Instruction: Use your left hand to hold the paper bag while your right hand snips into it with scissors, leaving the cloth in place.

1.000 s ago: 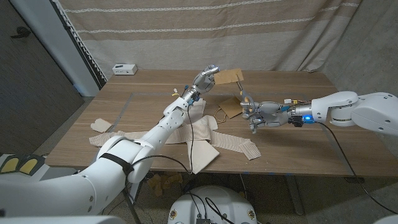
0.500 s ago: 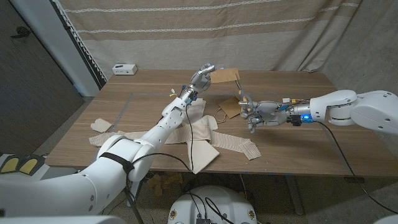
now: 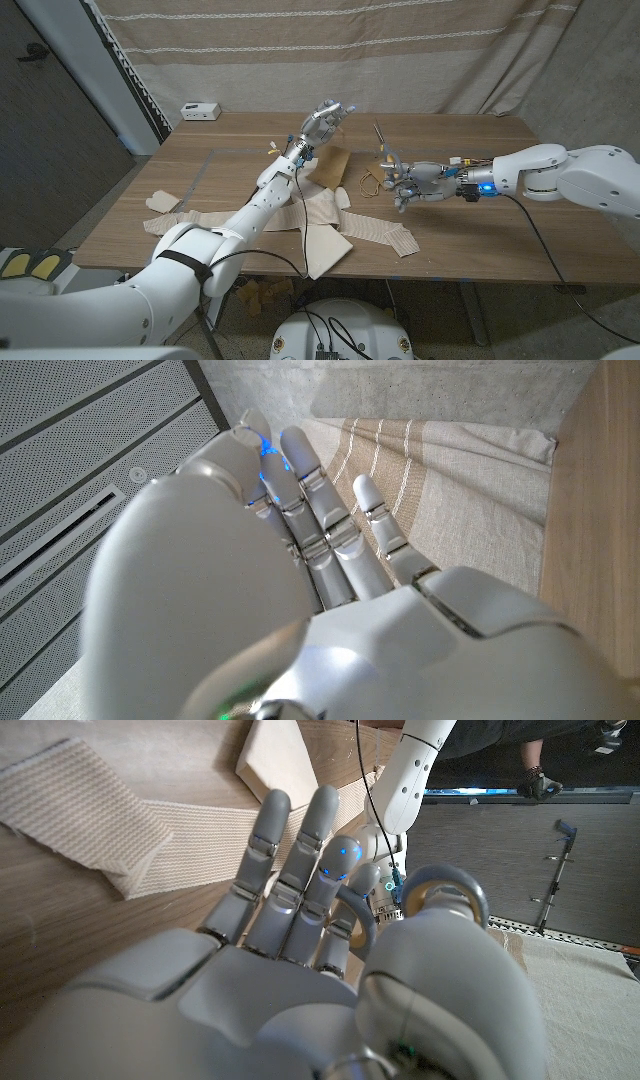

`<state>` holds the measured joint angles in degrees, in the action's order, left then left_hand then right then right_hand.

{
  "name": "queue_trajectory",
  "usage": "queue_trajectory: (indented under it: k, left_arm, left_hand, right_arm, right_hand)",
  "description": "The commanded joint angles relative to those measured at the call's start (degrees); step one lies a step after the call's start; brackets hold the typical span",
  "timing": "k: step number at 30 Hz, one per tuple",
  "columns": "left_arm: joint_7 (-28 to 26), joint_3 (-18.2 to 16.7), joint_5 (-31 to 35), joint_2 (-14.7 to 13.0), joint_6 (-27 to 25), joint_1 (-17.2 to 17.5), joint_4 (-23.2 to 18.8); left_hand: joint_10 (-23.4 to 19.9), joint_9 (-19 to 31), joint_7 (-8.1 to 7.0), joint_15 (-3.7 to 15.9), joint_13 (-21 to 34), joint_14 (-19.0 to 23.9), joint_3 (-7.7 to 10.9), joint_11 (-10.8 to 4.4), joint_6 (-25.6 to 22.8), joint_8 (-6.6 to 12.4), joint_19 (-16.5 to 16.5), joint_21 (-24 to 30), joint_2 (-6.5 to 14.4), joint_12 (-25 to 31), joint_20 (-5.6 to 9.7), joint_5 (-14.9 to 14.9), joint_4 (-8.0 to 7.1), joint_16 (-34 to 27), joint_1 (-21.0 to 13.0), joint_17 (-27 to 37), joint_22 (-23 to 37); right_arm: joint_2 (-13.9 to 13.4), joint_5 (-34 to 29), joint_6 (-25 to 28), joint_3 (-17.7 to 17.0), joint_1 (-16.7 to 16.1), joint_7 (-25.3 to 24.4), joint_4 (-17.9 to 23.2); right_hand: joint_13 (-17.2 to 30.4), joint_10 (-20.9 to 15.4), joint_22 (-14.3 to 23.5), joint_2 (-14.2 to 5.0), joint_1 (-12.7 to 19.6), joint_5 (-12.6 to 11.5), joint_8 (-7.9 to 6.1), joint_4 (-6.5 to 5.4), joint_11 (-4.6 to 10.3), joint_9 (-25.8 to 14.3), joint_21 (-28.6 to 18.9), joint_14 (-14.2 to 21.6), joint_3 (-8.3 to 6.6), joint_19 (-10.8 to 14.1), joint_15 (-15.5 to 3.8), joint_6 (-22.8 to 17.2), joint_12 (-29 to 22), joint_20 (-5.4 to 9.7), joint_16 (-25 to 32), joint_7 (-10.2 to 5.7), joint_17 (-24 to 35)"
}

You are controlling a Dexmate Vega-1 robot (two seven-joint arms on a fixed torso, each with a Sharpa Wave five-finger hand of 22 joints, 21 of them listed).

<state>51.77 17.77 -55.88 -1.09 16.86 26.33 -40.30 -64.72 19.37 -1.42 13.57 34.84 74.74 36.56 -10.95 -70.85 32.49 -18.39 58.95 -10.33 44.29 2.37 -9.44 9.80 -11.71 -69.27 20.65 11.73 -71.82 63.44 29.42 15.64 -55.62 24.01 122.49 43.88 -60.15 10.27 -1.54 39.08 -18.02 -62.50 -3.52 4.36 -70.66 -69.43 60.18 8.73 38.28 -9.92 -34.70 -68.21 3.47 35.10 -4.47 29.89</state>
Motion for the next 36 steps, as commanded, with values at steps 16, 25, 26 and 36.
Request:
queue_trajectory:
  k: [16, 25, 26, 36]
  left_arm:
    - [-5.5, 2.2, 0.8, -3.0, -0.8, 4.9, -9.5]
    - [-8.9, 3.1, 1.0, -5.2, -1.5, 7.7, -15.5]
    - [-9.3, 3.3, 1.2, -5.5, -1.5, 7.9, -15.9]
    - [-10.3, 4.1, 0.7, -6.8, -1.9, 8.9, -18.3]
  left_hand:
    - [0.4, 0.3, -0.10, 0.29, 0.3, -0.2, 0.49, -0.33, 0.0, 0.28, 0.5, 0.9, 0.6, 0.1, 7.37, -0.4, -0.14, -0.1, -0.1, 0.2, 0.1]
    - [1.5, 1.6, -1.41, 0.28, 1.8, -0.6, 0.54, -0.33, 2.3, 0.34, 1.6, 0.9, 1.0, 0.6, 7.36, -0.5, -0.49, 0.0, 0.5, 0.3, 0.0]
    - [1.7, 2.0, -1.91, 0.32, 2.2, -0.6, 0.50, -0.36, 2.6, 0.47, 1.8, 0.8, 0.9, 0.7, 7.35, -0.5, -0.48, -0.1, 0.5, 0.4, 0.0]
    - [4.1, 7.7, -4.64, 0.28, 7.2, -1.7, 0.90, -0.51, 6.2, 3.48, 3.3, 0.3, 1.0, 2.6, 7.02, -0.6, -0.61, -0.4, 2.0, 2.0, -0.3]
  right_arm:
    - [-1.7, 0.5, -3.1, -2.5, -3.3, 0.1, -1.0]
    - [-2.6, 0.0, -4.5, -3.4, -5.1, 0.1, -1.2]
    - [-2.8, -0.2, -4.8, -3.6, -5.5, -0.1, -1.1]
    - [-3.4, 0.3, -6.1, -5.1, -8.2, -0.7, -1.2]
  right_hand:
    - [0.7, -0.3, 0.4, -1.02, -0.9, -0.3, -27.38, 0.09, -0.28, -0.1, 1.2, 0.5, 1.68, 0.7, -3.00, -11.7, -0.7, 3.83, -0.8, 11.73, 0.3]
    - [0.6, -0.2, 0.4, -1.34, -1.1, -0.3, -27.38, 0.26, -0.31, -0.1, 1.7, 0.7, 2.21, 0.9, -3.00, -11.8, -0.6, 3.79, -1.0, 11.77, 0.3]
    - [1.3, -0.1, 0.4, -1.38, -1.1, -0.3, -27.38, 0.28, -0.27, -0.1, 1.7, 0.6, 2.27, 0.9, -2.98, -11.8, -1.0, 3.75, -1.0, 11.88, 0.3]
    - [0.9, -0.2, 0.4, -2.11, -1.6, -0.2, -27.40, 0.19, -0.32, -0.1, 2.1, 0.8, 2.75, 1.2, -3.04, -12.0, -0.8, 3.79, -1.2, 11.77, 0.5]
